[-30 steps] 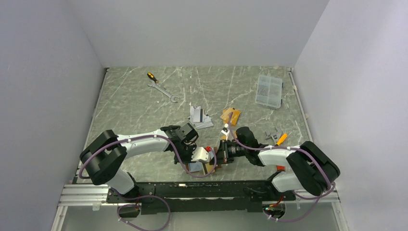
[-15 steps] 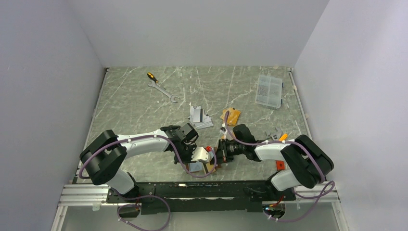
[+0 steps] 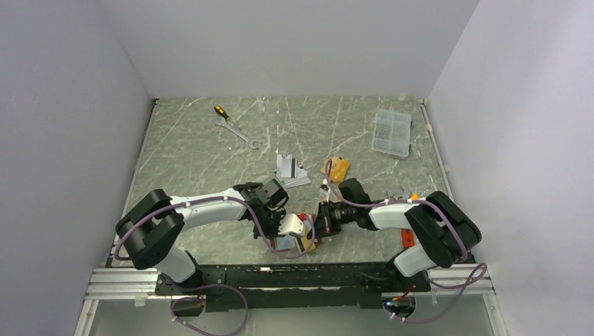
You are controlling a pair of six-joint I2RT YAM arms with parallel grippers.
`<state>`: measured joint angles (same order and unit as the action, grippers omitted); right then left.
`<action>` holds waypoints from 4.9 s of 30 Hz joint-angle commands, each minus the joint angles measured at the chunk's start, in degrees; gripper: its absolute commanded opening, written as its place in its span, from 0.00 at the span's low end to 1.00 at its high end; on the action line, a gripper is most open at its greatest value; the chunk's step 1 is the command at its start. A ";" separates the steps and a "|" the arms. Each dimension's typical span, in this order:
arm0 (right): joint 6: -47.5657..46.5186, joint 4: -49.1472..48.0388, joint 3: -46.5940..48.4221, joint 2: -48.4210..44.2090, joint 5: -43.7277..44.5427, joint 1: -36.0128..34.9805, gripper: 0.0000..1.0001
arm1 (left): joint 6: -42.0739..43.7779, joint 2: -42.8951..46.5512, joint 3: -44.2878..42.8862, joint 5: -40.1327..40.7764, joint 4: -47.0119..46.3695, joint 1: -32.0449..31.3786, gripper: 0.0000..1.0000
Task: Put the credit cards into the card holder
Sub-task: Insert the credit card into the card holder.
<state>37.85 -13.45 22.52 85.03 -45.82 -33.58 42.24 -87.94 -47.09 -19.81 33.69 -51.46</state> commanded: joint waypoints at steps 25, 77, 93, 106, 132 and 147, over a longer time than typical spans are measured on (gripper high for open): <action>-1.68 -7.25 1.29 2.72 -5.26 0.10 0.00 | 2.15 -5.09 3.33 8.61 -1.23 1.32 0.00; 7.19 -15.32 1.46 10.25 10.26 -2.90 0.00 | 2.59 -6.47 1.46 7.34 1.74 -0.62 0.00; 11.86 -4.81 2.67 3.34 19.00 -9.26 0.20 | 2.53 -4.83 1.62 5.87 1.71 0.26 0.00; 8.56 7.89 6.68 -4.05 25.70 -11.26 0.05 | 2.16 -1.42 1.63 1.18 0.76 5.98 0.00; 8.72 10.59 10.69 -1.96 29.06 -16.93 0.00 | 2.67 -0.99 3.17 1.94 -0.71 5.97 0.00; 8.66 6.78 14.62 5.89 25.47 -17.04 0.00 | 2.51 -1.20 2.56 1.92 -1.28 5.98 0.00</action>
<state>47.00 -5.65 33.65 88.97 -19.68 -50.09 42.83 -86.80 -45.60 -22.20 32.36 -45.95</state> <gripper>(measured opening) 0.007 0.009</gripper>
